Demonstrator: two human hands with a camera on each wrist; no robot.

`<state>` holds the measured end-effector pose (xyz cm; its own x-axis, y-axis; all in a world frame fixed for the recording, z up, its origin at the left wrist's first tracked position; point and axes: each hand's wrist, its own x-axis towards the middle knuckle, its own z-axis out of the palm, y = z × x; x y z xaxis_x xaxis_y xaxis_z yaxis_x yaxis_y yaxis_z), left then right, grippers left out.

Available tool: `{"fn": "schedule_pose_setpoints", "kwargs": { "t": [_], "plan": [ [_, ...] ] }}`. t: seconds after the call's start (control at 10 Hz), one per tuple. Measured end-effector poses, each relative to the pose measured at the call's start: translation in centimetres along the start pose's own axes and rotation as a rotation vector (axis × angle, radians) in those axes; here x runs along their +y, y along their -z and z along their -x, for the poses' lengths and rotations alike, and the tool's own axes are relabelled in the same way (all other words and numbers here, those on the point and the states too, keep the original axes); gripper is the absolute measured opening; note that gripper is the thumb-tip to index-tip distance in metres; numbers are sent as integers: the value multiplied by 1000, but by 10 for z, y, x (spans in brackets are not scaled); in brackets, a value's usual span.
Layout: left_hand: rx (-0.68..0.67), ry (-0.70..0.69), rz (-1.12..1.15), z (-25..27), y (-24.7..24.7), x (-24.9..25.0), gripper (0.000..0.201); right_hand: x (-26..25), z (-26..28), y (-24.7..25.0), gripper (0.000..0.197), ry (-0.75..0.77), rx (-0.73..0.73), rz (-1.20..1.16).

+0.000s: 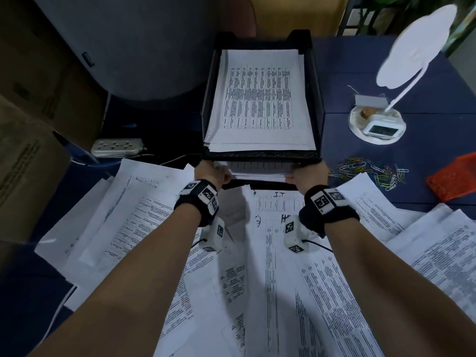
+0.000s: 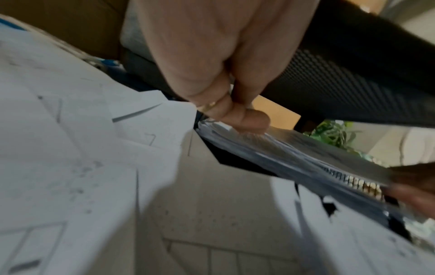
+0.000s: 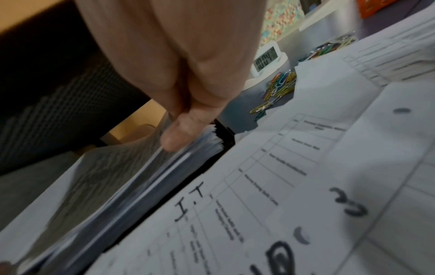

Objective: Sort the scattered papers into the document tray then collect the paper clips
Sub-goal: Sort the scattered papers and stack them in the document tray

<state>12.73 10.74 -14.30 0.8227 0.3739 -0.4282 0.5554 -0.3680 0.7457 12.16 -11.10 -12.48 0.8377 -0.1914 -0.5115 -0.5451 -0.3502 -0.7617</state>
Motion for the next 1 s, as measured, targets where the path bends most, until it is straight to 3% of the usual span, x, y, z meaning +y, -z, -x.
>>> {"fn": "schedule_pose_setpoints", "kwargs": {
  "t": [0.1, 0.2, 0.4, 0.6, 0.8, 0.9, 1.0],
  "plan": [
    [60, -41, -161, 2, 0, 0, 13, 25, -30, -8, 5, 83, 253, -17],
    [126, -109, -292, 2, 2, -5, 44, 26, -20, -2, 12, 163, 329, 235],
    [113, -156, -400, 18, 9, -7, 31, 35, 3, 14, 22, 226, 245, 398],
    [13, -248, -336, 69, -2, -30, 8, 62, 41, 41, 19, 173, 293, 290],
    [-134, -392, -433, 133, -31, -52, 12, 104, 78, 73, 18, 72, 296, 350],
    [-221, -447, -573, 154, -48, -59, 17, 123, 96, 85, 19, -53, 300, 534],
    [-263, -507, -782, 172, -60, -61, 25, 140, 114, 92, 35, -186, 294, 690]
  ]
}}
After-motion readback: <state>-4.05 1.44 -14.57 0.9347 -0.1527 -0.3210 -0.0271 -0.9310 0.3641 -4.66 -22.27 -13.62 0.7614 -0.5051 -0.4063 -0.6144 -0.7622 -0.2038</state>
